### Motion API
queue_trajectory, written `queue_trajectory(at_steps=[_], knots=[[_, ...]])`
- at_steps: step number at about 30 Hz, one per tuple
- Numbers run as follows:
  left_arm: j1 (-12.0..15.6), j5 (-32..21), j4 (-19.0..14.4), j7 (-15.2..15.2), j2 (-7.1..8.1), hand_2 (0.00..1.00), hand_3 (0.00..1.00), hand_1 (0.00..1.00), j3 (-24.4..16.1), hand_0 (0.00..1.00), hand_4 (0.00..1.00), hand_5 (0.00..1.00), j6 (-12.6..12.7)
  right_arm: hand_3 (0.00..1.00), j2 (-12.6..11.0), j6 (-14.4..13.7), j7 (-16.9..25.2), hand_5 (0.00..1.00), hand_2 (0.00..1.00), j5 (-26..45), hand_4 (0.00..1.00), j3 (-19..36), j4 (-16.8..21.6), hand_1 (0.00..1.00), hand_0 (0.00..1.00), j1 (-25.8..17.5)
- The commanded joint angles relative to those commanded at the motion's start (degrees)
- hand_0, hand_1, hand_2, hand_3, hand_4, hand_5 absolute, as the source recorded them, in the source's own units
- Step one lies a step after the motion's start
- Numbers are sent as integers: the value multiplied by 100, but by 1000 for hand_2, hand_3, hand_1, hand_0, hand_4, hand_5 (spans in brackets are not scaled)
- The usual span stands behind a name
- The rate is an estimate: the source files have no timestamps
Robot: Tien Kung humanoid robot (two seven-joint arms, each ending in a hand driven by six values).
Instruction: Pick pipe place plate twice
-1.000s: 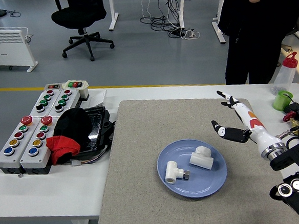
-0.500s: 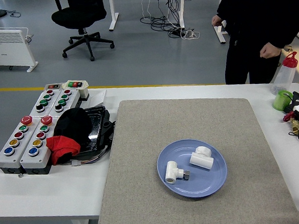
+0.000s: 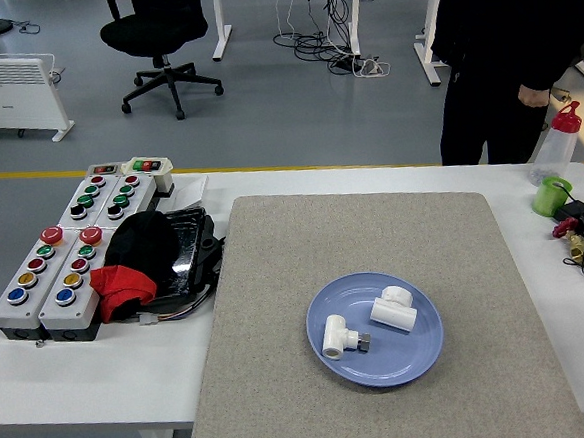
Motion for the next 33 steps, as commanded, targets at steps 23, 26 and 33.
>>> queue_trajectory(at_steps=[23,26,33], knots=[[-6,-24,7,-12,1,734,694,768,22,723,439,998,-9,787,1,107,-101,488,806,-14,523,-17,-68,754,799,-48],[-17,-50,7,-15,3,734,694,768,36,722,439,998,-8,788,1,140,-113,498,807,-7,526,-2,-74,753,798,-41],[-47,-63,7,-13,11,734,694,768,47,723,440,998,-5,826,-3,295,-156,526,821,15,535,57,-95,773,803,-33]])
